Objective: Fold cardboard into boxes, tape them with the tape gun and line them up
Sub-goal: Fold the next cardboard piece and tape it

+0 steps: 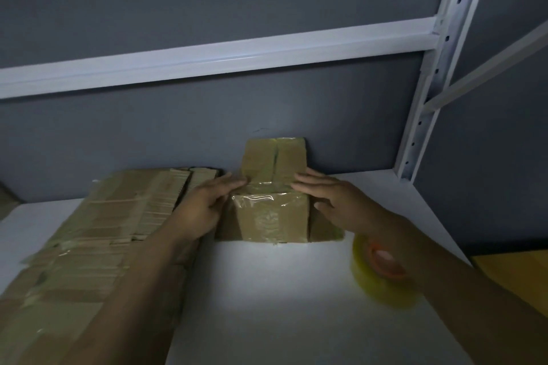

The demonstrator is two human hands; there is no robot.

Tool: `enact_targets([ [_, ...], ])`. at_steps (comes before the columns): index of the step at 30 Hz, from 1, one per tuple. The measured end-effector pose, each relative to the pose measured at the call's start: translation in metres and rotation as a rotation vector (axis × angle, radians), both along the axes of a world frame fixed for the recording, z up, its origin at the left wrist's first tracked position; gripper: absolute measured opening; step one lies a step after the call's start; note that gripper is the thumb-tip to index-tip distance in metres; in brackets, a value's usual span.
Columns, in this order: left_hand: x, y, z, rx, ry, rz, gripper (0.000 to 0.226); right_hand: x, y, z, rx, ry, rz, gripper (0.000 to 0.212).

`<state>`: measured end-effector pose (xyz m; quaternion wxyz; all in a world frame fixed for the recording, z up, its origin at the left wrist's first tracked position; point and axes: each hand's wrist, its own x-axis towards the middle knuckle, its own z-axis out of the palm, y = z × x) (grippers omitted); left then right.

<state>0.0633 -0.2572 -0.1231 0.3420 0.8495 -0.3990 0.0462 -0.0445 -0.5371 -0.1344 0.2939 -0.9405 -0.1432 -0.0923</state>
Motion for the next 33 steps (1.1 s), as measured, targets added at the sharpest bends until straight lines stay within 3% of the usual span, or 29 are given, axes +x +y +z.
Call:
enact_targets([
  [4,0.012,0.008,-0.006,0.040,0.028,-0.093,0.049,0.009,-0.005,0.005,-0.025,-0.022,0.010,0.060],
  [10,0.023,-0.005,-0.008,-0.002,-0.074,-0.019,0.042,0.017,-0.001,0.005,0.007,-0.059,-0.023,0.052],
  [16,0.007,-0.023,-0.007,0.015,-0.085,0.120,0.050,0.023,0.018,-0.012,0.036,-0.134,-0.094,0.027],
  [22,-0.016,-0.029,-0.011,0.048,-0.247,0.084,0.073,0.009,0.000,0.008,0.019,0.024,-0.098,0.039],
  [28,-0.017,-0.050,-0.016,0.038,-0.417,0.165,0.071,0.034,0.036,-0.002,-0.141,-0.323,-0.266,0.051],
  [33,-0.014,-0.051,-0.033,-0.078,-0.299,0.081,0.068,0.037,0.033,-0.029,-0.099,-0.425,-0.264,0.047],
])
